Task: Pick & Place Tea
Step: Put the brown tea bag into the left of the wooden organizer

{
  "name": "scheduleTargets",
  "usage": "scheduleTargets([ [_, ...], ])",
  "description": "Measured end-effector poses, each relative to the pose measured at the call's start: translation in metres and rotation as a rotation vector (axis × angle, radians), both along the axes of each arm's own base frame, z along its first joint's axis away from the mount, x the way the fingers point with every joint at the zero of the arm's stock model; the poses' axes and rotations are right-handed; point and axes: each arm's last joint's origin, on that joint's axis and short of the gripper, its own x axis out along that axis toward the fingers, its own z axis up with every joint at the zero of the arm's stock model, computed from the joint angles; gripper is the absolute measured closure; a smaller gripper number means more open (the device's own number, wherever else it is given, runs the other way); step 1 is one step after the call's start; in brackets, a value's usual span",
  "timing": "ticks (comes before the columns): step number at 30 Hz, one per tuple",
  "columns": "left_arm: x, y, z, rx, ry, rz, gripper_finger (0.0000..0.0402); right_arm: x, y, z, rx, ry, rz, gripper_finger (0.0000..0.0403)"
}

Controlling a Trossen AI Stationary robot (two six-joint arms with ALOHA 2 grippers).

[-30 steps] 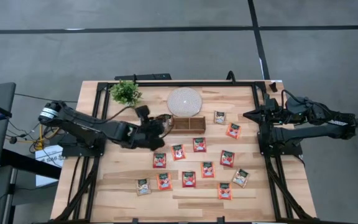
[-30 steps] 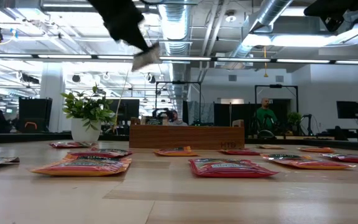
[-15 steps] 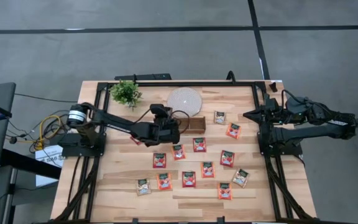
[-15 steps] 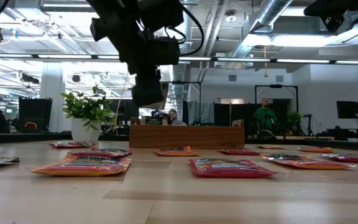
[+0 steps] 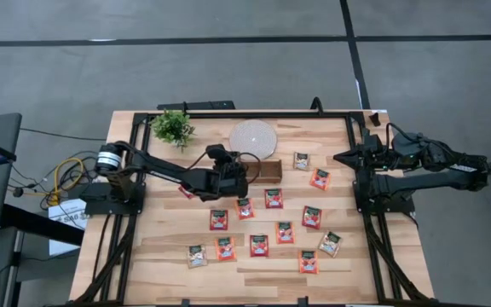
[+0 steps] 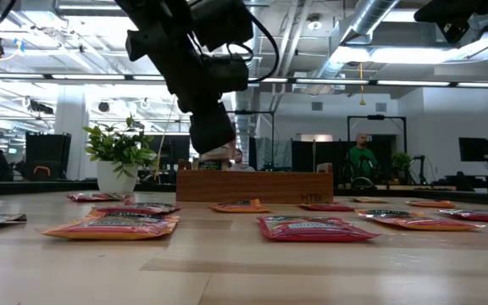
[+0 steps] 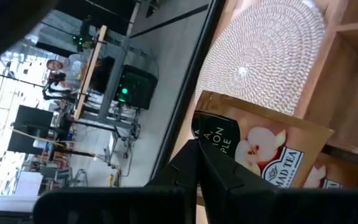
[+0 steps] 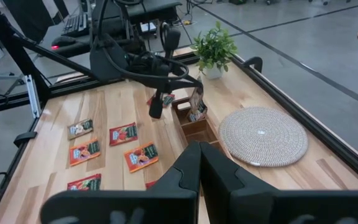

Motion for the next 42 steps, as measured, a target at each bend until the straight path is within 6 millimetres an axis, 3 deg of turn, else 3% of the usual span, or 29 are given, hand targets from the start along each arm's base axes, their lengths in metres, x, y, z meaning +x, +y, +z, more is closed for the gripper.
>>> scheduleTargets([
  [42,-0.0080,0.0039,-0.0079,-0.115,0.022,0.017,0.0401,0.0000,0.0000,0.0000,0.000,0.000,-0.001,0.0403],
])
